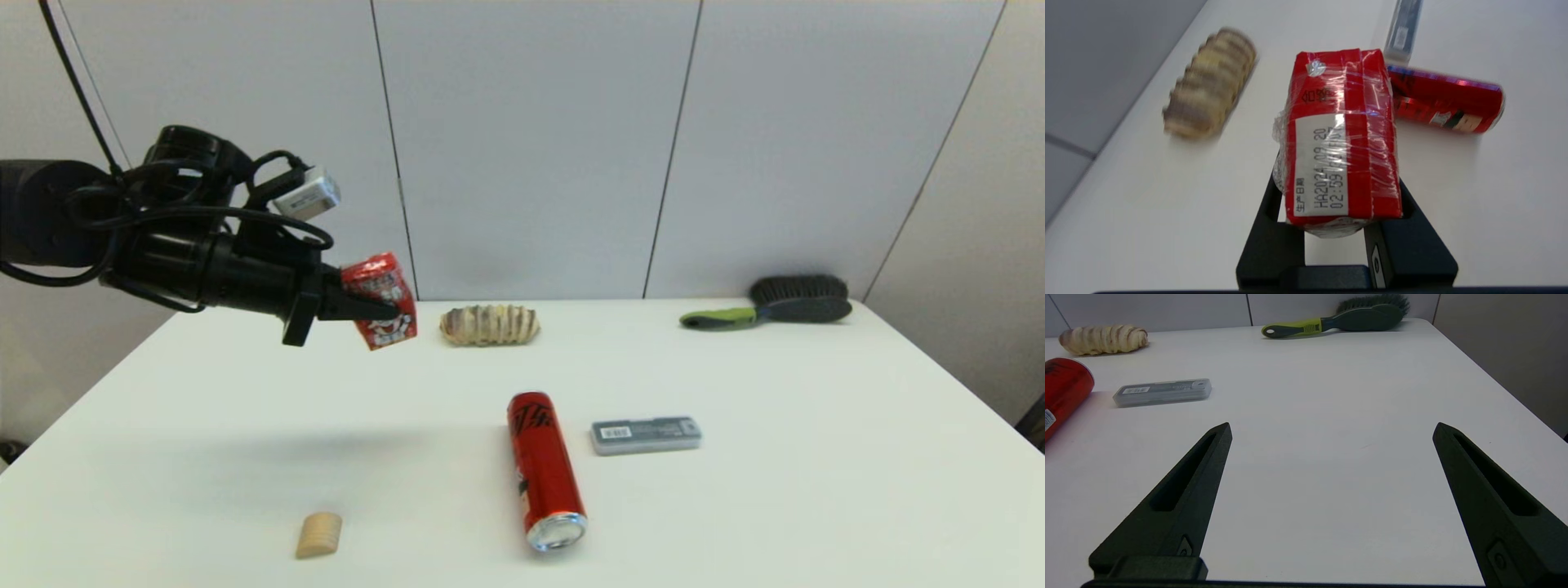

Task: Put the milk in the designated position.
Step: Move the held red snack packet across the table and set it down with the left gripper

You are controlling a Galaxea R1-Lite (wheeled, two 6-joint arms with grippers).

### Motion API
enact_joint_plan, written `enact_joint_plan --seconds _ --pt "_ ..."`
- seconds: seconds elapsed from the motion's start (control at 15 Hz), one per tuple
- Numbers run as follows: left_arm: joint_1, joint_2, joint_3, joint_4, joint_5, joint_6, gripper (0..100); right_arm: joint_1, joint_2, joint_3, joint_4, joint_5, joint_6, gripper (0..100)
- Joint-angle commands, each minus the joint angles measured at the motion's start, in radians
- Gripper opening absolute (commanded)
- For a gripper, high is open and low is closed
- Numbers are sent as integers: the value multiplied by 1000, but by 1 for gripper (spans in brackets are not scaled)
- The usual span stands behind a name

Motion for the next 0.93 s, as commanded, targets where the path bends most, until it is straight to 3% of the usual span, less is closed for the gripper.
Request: enact_joint_plan --seconds 0.07,0.53,0.93 --pt "-199 99 -192 -32 93 -45 0 1 0 0 0 0 0 100" --pt "-425 343 -375 -224 213 -150 0 -1 1 0 0 0 0 100" --pt "-523 522 -573 -262 279 -232 0 1 1 0 0 0 0 100"
